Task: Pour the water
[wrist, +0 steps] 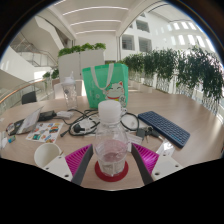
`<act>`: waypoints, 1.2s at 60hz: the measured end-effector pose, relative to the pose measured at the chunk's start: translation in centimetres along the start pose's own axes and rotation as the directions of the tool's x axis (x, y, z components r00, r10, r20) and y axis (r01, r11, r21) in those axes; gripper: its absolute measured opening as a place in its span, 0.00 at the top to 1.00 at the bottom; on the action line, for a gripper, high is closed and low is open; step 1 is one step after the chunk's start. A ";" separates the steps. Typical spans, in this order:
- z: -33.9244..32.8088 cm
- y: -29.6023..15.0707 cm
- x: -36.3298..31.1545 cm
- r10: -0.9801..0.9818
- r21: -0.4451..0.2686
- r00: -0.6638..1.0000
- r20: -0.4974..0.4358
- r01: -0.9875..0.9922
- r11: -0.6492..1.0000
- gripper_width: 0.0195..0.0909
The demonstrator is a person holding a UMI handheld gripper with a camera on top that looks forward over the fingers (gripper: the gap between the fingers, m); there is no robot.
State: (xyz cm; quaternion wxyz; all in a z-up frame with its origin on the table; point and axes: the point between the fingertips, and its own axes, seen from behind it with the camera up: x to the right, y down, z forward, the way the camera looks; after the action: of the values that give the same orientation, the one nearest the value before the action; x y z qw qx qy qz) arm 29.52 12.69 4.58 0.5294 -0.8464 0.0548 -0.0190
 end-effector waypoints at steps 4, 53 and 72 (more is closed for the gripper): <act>-2.3 0.2 -0.1 -0.006 -0.017 1.000 -0.008 0.006 1.000 0.11; -45.6 -5.4 -26.5 -0.063 0.077 0.997 0.034 0.061 0.995 0.10; -50.3 -3.7 -26.1 -0.025 0.026 0.999 0.028 0.025 0.999 0.11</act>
State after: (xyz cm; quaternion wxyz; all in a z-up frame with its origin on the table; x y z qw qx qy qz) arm -0.70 -27.78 30.64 0.5408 -0.8402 0.0366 -0.0144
